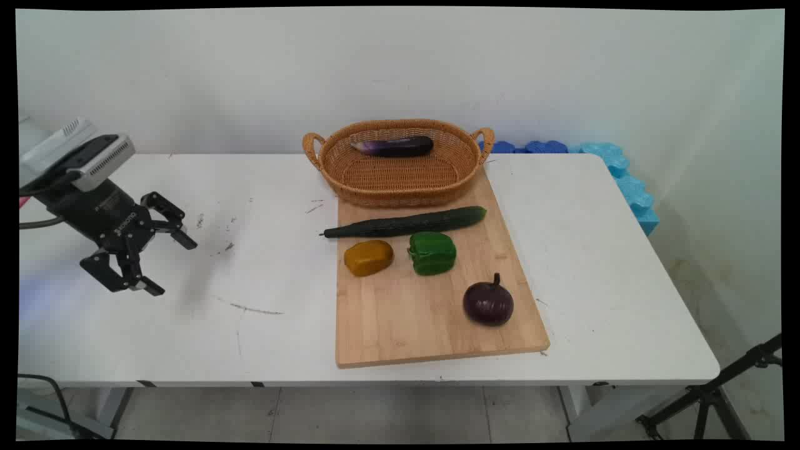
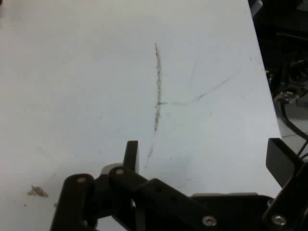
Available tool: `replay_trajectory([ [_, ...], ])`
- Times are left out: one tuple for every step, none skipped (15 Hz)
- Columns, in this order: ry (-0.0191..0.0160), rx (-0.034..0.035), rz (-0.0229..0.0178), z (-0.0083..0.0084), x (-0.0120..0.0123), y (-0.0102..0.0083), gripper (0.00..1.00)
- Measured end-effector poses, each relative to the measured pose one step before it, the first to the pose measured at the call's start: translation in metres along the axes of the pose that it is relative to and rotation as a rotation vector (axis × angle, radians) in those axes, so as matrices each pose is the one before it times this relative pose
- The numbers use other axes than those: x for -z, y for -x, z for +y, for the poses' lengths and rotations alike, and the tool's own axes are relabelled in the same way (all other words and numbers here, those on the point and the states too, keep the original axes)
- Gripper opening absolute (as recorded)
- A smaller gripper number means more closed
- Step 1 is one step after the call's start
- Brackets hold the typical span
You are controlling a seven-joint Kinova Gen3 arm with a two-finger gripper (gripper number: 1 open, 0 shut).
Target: Pick up the potato from the cutting board
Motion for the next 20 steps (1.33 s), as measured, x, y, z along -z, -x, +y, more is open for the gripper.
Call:
replay_trajectory([
  [-0.00695,0.00279,0.00198,-0.00162,-0.00104,-0.00394,1.0],
  [-0.00772,0.00376,0.00148,-0.00155,-0.00123,-0.00446,1.0],
  [-0.00935,0.00615,0.00129,-0.00194,-0.00229,-0.00622,1.0],
  [-0.01083,0.00753,0.00336,-0.00242,-0.00334,-0.00796,1.0],
  [-0.01041,0.0077,0.00307,-0.00201,-0.00327,-0.00739,1.0],
  [-0.01164,0.00898,0.00267,-0.00233,-0.00477,-0.00973,1.0],
  [-0.01309,0.01079,0.00414,-0.00255,-0.00581,-0.01074,1.0],
  [-0.00976,0.0083,0.00271,-0.00159,-0.00442,-0.00776,1.0],
  [-0.00924,0.00889,0.0025,-0.00126,-0.00491,-0.00794,1.0],
  [-0.01189,0.01076,0.00385,-0.00163,-0.00619,-0.00956,1.0],
  [-0.00694,0.00622,0.00226,-0.00074,-0.00458,-0.00647,1.0],
  [-0.01115,0.01064,0.00346,-0.00113,-0.00689,-0.00945,1.0],
  [-0.0073,0.00681,0.00235,-0.00056,-0.005,-0.00643,1.0],
  [-0.01087,0.01179,0.00402,-0.00074,-0.00768,-0.00938,1.0],
  [-0.01179,0.01533,0.00427,-0.00042,-0.00929,-0.01064,1.0],
  [-0.01218,0.01593,0.00541,-0.00028,-0.00992,-0.01041,1.0],
  [-0.01088,0.01447,0.00486,0.0,-0.00841,-0.00826,1.0],
  [-0.01188,0.01706,0.0053,0.00017,-0.00993,-0.009,1.0],
  [-0.01137,0.01589,0.00447,0.00034,-0.01024,-0.00823,1.0],
  [-0.00996,0.01343,0.00354,0.00033,-0.00851,-0.00624,1.0],
])
